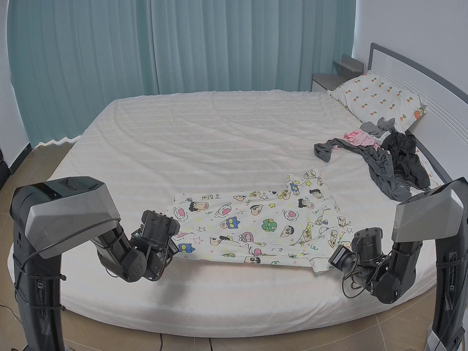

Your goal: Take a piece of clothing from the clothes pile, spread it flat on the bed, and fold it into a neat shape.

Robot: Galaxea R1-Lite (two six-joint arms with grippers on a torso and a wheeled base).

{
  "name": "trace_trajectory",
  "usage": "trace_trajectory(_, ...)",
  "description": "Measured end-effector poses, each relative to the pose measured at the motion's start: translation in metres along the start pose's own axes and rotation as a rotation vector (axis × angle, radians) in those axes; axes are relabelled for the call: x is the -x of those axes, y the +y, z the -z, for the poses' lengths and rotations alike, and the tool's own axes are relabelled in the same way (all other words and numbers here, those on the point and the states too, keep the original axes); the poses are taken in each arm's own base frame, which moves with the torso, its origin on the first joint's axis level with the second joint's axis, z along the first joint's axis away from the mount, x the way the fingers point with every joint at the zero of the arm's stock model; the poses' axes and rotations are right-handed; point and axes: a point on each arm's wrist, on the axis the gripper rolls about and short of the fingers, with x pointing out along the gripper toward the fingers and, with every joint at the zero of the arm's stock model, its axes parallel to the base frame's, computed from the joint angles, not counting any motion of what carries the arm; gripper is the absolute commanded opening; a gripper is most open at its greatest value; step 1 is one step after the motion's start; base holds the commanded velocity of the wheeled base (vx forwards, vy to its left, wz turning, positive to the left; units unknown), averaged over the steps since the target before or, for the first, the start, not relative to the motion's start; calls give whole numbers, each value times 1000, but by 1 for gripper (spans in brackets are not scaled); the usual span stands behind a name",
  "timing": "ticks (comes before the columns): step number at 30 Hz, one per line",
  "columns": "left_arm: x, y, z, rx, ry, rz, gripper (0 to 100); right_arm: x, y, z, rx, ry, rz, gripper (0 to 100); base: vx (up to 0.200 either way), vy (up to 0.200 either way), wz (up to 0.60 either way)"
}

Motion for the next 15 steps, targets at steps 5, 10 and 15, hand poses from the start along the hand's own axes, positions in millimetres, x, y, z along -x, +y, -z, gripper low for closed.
trace_trajectory(5,9,13,10,-19,20,-13,0,5,-6,7,35,23,14,0,0,0,0)
trace_trajectory(10,16,22,18,-37,44,-17,0,7,-9,9,42,30,17,0,0,0,0)
trace_trajectory(15,20,29,24,-47,59,-17,0,11,-13,13,57,57,23,0,0,0,0)
